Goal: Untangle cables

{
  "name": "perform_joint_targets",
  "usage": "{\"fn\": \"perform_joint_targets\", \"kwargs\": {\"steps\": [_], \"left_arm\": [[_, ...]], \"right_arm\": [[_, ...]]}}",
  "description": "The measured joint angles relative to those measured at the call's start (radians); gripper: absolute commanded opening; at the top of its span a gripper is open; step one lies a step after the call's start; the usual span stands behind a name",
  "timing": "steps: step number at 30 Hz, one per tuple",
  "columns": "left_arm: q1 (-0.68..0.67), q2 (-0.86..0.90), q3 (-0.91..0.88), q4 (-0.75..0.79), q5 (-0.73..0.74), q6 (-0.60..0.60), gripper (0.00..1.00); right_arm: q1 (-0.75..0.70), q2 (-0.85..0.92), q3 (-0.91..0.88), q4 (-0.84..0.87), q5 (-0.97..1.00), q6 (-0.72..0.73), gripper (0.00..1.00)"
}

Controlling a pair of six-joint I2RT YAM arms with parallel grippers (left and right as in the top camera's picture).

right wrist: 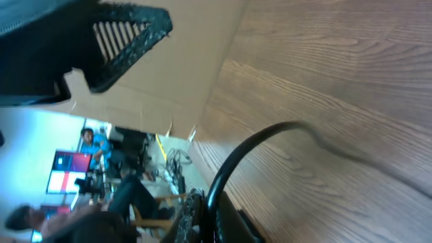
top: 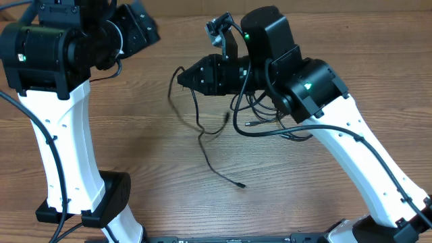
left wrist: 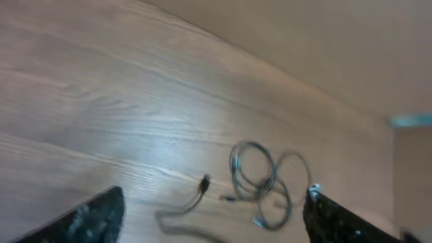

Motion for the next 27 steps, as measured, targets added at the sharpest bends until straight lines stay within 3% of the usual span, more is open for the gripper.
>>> {"fn": "perform_joint_targets", "kwargs": {"steps": [7, 9, 11, 17, 21, 27], "left_arm": [[0.0, 0.0, 0.0, 0.0, 0.183, 0.266, 0.84], [0.0, 0.0, 0.0, 0.0, 0.209, 0.361, 0.7], [0.0, 0.0, 0.0, 0.0, 0.227, 0.427, 0.72], [0.0, 0.0, -0.035, 0.0, 0.383, 0.688, 1.0], [-0.002, 0.0, -0.082, 0.003, 0.487, 0.796, 1.0], [-0.008, 0.002, -0.109, 0.037, 0.537, 0.855, 1.0]], "right_arm": [[-0.073, 0.0, 0.0, -0.087, -0.084, -0.111, 0.04], [-0.092, 0.0, 0.0, -0.103, -0.119, -0.124, 0.04], [-0.117, 0.0, 0.0, -0.109, -0.176, -0.13, 0.04], [-0.217, 0.0, 0.0, -0.108, -0.373, -0.139, 0.04], [-0.276, 0.0, 0.0, -0.109, -0.462, -0.141, 0.04], [-0.289, 0.0, 0.0, -0.094, -0.509, -0.145, 0.04]]}}
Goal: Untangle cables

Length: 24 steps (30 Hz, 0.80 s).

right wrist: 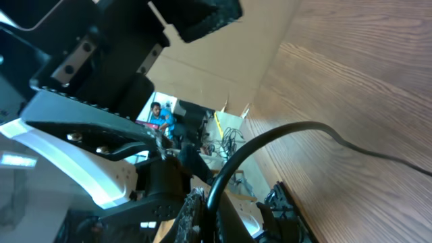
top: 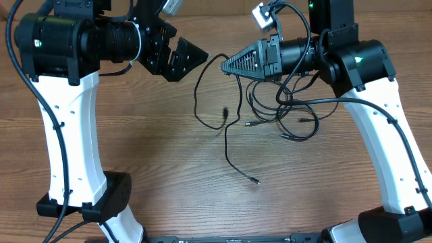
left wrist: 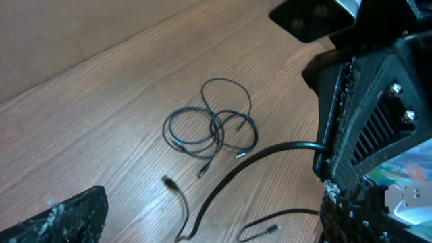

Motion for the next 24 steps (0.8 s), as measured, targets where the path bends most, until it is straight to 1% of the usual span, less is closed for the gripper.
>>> {"fn": "perform_joint_targets", "kwargs": {"steps": [1, 4, 5, 6, 7, 9, 12, 16, 23, 24], "left_arm": [[0.0, 0.0, 0.0, -0.002, 0.004, 0.008, 1.0], [0.0, 0.0, -0.002, -0.032, 0.027, 0.085, 1.0], [-0.004, 0.0, -0.003, -0.035, 0.032, 0.121, 0.98], [-0.008, 0.0, -0.005, -0.035, 0.036, 0.156, 0.93], [-0.013, 0.0, -0.008, -0.035, 0.04, 0.19, 0.93], [-0.02, 0.0, -0.012, -0.037, 0.044, 0.264, 1.0], [-0.026, 0.001, -0.015, -0.036, 0.048, 0.35, 1.0], [-0.026, 0.018, -0.015, -0.032, 0.052, 0.408, 1.0], [-0.026, 0.084, -0.016, -0.028, 0.093, 0.463, 1.0], [-0.026, 0.09, -0.016, -0.026, 0.1, 0.476, 0.98]], "right_arm": [[0.0, 0.0, 0.0, 0.008, -0.003, 0.0, 0.04], [0.0, 0.0, 0.0, 0.014, -0.01, 0.002, 0.04], [0.0, 0.0, 0.0, 0.014, -0.01, 0.004, 0.04], [0.0, 0.0, 0.0, 0.015, -0.01, 0.007, 0.04], [0.0, 0.0, 0.0, 0.019, -0.01, 0.018, 0.04], [-0.002, 0.0, 0.0, 0.032, -0.011, 0.044, 0.04], [-0.009, 0.0, 0.0, 0.048, -0.013, 0.084, 0.04], [-0.019, 0.0, 0.0, 0.052, -0.016, 0.132, 0.04], [-0.02, 0.0, 0.0, 0.045, -0.021, 0.173, 0.04], [-0.02, 0.0, 0.0, 0.038, -0.022, 0.176, 0.04]]}}
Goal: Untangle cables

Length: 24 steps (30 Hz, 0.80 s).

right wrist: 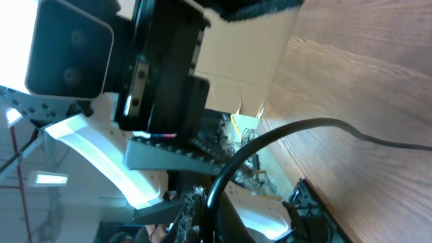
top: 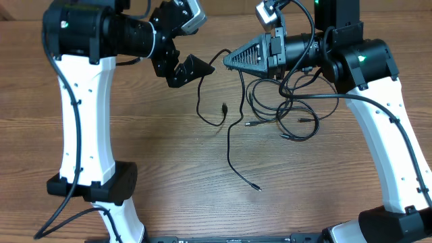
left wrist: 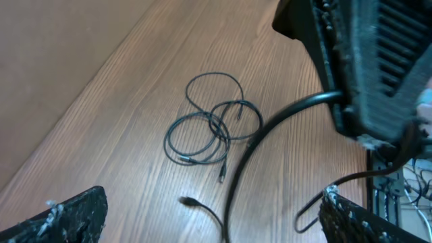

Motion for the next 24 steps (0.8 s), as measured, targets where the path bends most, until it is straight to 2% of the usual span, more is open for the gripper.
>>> {"fn": "perform_joint_targets", "kwargs": {"steps": [5, 11, 12, 16, 24], "left_arm": [[0.0, 0.012, -0.003, 0.032, 0.02, 0.076, 0.97], [-0.009, 0.012, -0.003, 0.049, 0.087, 0.107, 0.99], [-0.012, 0.012, -0.003, 0.05, 0.1, 0.108, 0.94], [-0.026, 0.012, -0.003, 0.053, 0.125, 0.13, 0.87], [-0.035, 0.013, -0.003, 0.051, 0.135, 0.134, 0.86]], "right_arm": [[0.0, 0.0, 0.0, -0.009, -0.013, 0.031, 0.04], [0.0, 0.0, 0.0, -0.008, -0.018, 0.055, 0.04], [0.0, 0.0, 0.0, -0.008, -0.017, 0.057, 0.04], [0.001, 0.0, 0.0, -0.008, -0.018, 0.061, 0.04], [0.017, 0.0, 0.0, 0.017, -0.018, 0.08, 0.04]]}}
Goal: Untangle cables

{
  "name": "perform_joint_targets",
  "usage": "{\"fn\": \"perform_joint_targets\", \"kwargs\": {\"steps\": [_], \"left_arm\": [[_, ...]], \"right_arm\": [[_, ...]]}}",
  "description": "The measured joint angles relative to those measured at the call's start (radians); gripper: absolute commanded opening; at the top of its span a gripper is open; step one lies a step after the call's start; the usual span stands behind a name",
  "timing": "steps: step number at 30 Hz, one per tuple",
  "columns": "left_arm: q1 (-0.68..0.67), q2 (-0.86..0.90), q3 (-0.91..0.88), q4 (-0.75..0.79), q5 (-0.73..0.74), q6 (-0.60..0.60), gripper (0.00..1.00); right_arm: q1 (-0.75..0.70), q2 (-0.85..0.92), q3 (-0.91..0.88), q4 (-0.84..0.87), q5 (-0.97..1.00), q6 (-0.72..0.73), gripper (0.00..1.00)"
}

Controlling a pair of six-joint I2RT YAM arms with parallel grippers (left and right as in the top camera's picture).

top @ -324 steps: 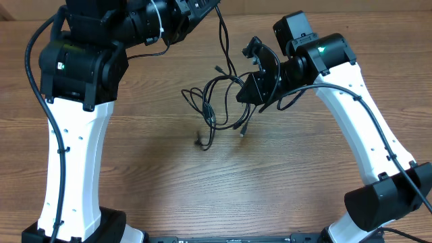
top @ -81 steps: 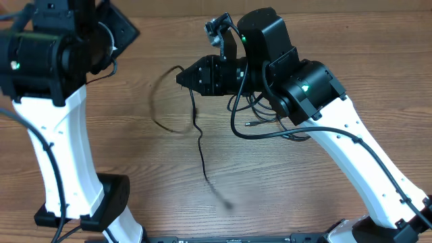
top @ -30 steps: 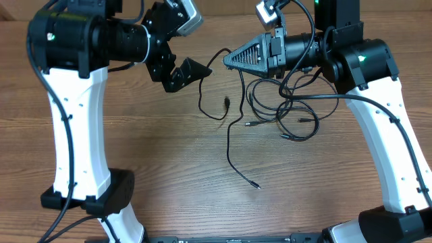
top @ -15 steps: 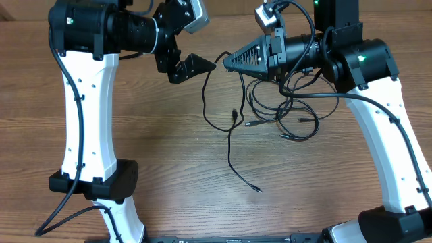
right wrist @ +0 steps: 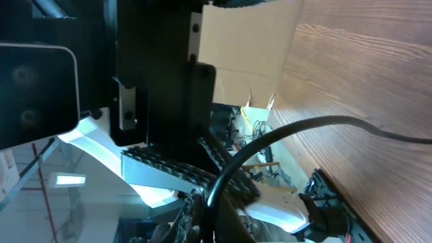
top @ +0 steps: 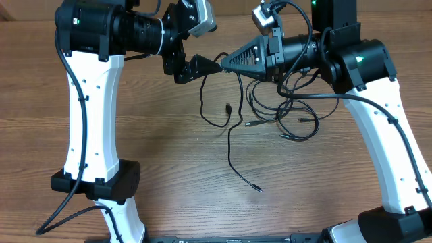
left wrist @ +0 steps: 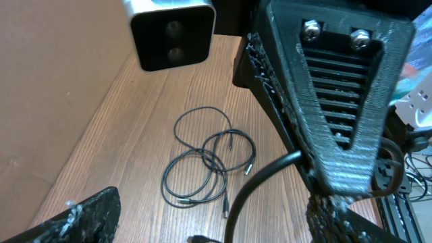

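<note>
A thin black cable (top: 229, 145) hangs from my right gripper (top: 224, 63), which is shut on its upper end; it loops down past a plug (top: 229, 107) to a far plug (top: 258, 190) on the table. In the right wrist view the cable (right wrist: 337, 121) runs out from between the shut fingers of the right gripper (right wrist: 206, 209). My left gripper (top: 210, 65) is open, tip to tip with the right one. In its wrist view the held cable (left wrist: 260, 185) passes between the fingers of the left gripper (left wrist: 209, 223). A tangled cable bundle (top: 290, 115) lies under the right arm.
The wooden table (top: 155, 169) carries only the cables. The bundle shows as coils (left wrist: 206, 165) in the left wrist view, beyond the right gripper's big ribbed finger (left wrist: 337, 101) and the right wrist camera (left wrist: 172, 34). Both arm bases stand at the front edge.
My left gripper has moved right, closer to the right gripper's tip, and its open fingers now stand on either side of the held cable. The right arm and cable have hardly moved.
My right gripper first held the cable low over the table's middle, with the left arm back at the far left. Then the right gripper held it raised at the back, and the open left gripper stood nearer at each moment, now straddling the cable.
</note>
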Motion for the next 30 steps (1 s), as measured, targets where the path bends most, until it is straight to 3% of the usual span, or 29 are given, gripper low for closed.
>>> {"fn": "perform_joint_targets", "kwargs": {"steps": [8, 10, 19, 22, 30], "left_arm": [[-0.011, 0.014, 0.0, -0.003, 0.0, 0.004, 0.82], [-0.011, 0.02, 0.0, -0.003, 0.0, 0.008, 0.63], [-0.011, 0.021, 0.0, -0.003, 0.036, 0.018, 0.63], [-0.011, 0.021, 0.0, -0.003, 0.064, 0.018, 0.53], [-0.011, 0.021, 0.0, -0.003, 0.098, 0.018, 0.45]], "right_arm": [[0.003, 0.0, 0.0, 0.011, -0.036, 0.023, 0.04], [0.003, 0.0, 0.0, 0.011, -0.041, 0.024, 0.04], [0.003, 0.0, 0.0, 0.011, -0.044, 0.027, 0.04], [0.003, 0.0, 0.0, 0.01, -0.043, 0.027, 0.04], [0.003, 0.0, 0.0, 0.011, -0.042, 0.026, 0.04]]}}
